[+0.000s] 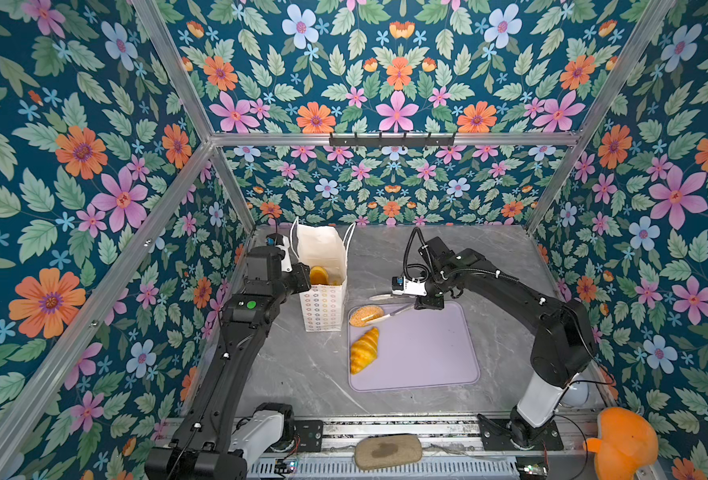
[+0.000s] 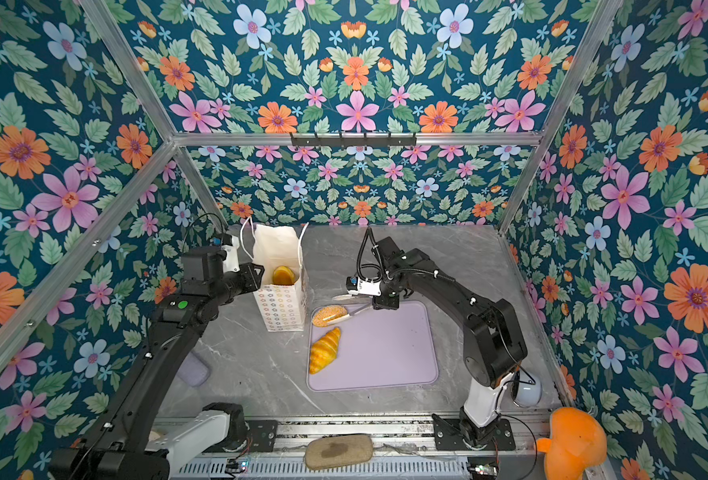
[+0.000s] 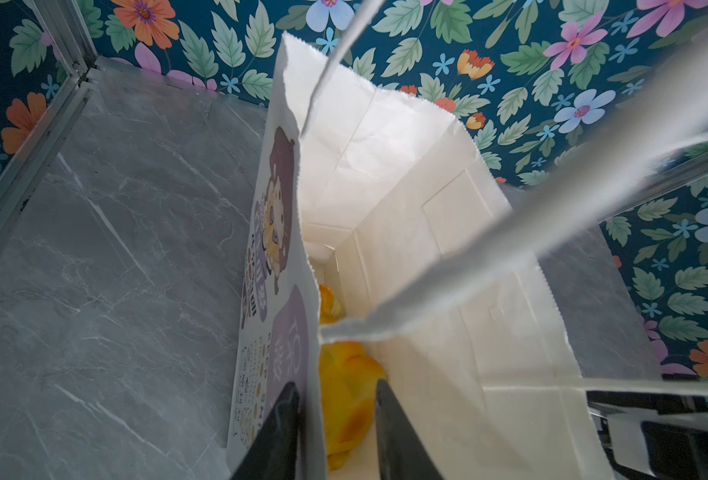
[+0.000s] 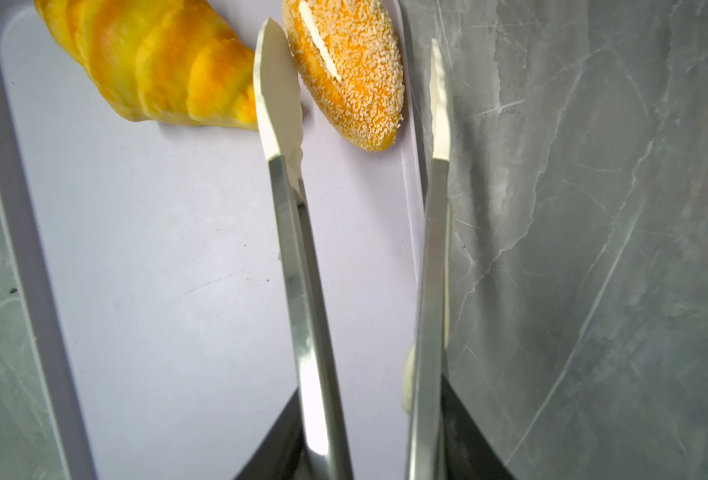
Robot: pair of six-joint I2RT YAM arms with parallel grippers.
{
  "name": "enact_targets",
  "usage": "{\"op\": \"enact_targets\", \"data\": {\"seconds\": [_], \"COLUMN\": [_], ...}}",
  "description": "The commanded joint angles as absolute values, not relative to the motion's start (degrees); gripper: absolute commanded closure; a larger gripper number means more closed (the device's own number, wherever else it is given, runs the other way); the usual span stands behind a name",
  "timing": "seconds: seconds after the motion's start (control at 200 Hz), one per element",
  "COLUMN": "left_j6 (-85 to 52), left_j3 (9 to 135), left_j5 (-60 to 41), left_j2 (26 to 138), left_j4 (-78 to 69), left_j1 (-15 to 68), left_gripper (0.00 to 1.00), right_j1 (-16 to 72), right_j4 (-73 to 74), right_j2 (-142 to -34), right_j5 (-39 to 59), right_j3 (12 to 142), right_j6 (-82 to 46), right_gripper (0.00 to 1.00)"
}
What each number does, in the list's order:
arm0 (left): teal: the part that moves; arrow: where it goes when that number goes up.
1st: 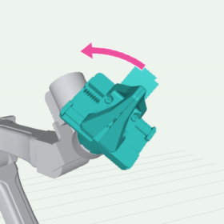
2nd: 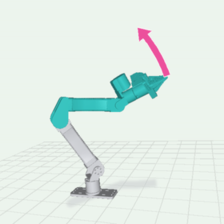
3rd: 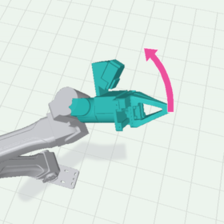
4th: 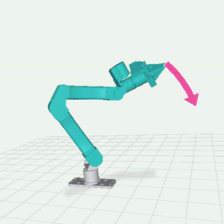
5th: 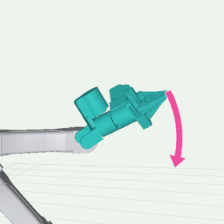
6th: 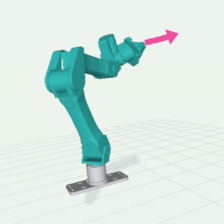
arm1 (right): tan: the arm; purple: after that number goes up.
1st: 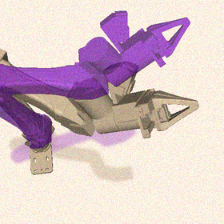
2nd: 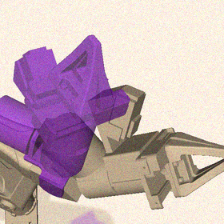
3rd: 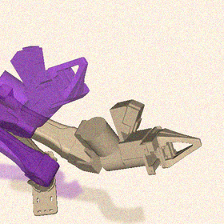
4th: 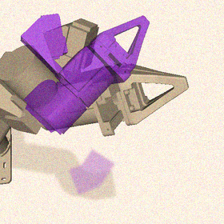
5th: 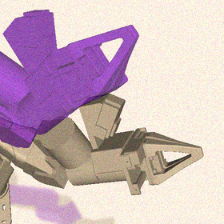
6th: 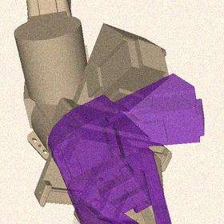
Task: Place the fake bread into the paper bag
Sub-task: 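Lower the tongs around the sugar-coated bun on the tray, then close the tongs on the sugar-coated bun and lift it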
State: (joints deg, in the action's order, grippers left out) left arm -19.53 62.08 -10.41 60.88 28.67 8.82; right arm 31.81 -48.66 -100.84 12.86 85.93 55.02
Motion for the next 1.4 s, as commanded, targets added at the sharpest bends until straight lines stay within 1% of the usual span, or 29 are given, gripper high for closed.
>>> {"op": "enact_targets", "data": {"seconds": [0.0,0.885,1.12,1.395], "left_j6": [-19.7,-19.4,-19.0,-19.0], "left_j3": [62.2,61.5,61.5,61.9], "left_j5": [-10.9,-11.4,-10.2,-11.0], "left_j2": [60.9,61.0,60.7,61.3], "left_j4": [27.6,27.5,28.0,27.6], "left_j1": [8.8,8.8,8.8,8.8], "left_gripper": [0.67,0.68,0.68,0.68], "right_j1": [31.9,32.2,32.3,32.4], "right_j4": [-49.6,-50.6,-49.9,-48.7], "right_j2": [-100.0,-104.8,-106.2,-103.5], "right_j5": [13.4,17.0,16.8,17.0], "right_j3": [86.3,87.7,87.3,86.6], "right_j6": [55.3,55.5,54.2,53.6], "right_gripper": [0.58,0.57,0.62,0.7]}}
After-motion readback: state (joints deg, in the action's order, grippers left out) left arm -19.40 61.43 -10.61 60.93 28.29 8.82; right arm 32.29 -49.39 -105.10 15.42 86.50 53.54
